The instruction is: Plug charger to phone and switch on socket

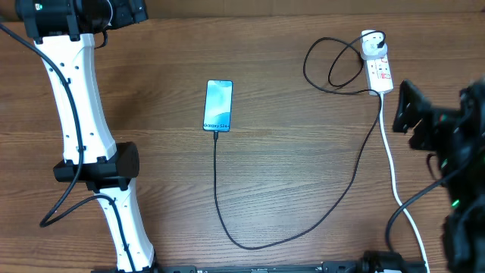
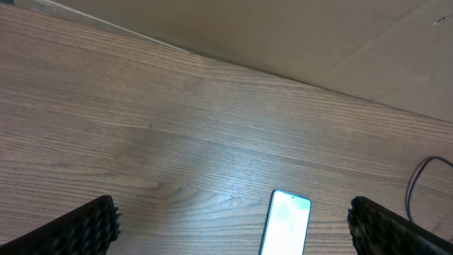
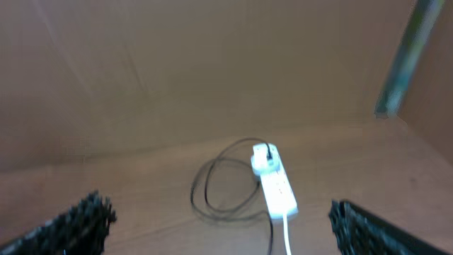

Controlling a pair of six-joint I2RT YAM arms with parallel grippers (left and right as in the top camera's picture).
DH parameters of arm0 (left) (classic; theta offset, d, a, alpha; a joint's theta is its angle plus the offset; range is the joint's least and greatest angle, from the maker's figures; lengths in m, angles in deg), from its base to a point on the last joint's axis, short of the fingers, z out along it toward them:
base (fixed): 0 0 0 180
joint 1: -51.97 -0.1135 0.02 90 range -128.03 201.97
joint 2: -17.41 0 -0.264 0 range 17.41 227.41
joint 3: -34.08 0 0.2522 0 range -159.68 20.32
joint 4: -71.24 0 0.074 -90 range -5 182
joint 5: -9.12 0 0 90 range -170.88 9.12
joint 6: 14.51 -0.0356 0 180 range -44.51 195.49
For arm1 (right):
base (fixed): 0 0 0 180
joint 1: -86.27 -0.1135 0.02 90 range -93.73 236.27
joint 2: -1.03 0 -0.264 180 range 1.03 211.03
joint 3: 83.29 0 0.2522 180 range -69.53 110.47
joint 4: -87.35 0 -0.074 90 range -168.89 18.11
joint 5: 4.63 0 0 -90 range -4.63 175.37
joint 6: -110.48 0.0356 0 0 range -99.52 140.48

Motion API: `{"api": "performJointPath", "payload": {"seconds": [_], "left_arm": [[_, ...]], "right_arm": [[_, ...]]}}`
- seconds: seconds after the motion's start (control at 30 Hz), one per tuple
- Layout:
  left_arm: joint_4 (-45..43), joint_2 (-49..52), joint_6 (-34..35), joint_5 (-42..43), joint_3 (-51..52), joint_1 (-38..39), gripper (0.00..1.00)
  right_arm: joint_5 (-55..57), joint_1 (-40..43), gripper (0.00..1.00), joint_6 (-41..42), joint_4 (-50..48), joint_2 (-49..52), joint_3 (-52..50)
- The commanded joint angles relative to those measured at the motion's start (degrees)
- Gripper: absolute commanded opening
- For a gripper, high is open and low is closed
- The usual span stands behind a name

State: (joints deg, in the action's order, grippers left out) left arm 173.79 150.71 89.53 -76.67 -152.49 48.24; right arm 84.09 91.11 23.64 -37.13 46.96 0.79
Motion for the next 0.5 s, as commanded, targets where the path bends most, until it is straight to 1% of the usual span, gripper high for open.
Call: {"api": "performJointPath", "payload": {"seconds": [0.0,0.23,0.33,0.47], "left_arm": [[0.1,-0.2,0.6,-0.3,0.2,0.4,1.0],[0.1,-0.2,0.6,-0.3,0.2,0.4,1.0],[0.1,-0.2,0.6,-0.3,0.2,0.4,1.0],[0.1,-0.2,0.6,-0.3,0.2,0.4,1.0]], "right_arm": [[-0.1,-1.1,1.0,-0.5,-8.0,-7.8,-13.9],[0.0,-2.2,1.0,-0.5,-29.2,-23.1,-39.0],[0.1,-2.6,1.0,-0.5,-35.7,-29.0,-48.2],[0.1,-3.4,1.0,-0.5,-41.2,-34.9,-57.2]]}}
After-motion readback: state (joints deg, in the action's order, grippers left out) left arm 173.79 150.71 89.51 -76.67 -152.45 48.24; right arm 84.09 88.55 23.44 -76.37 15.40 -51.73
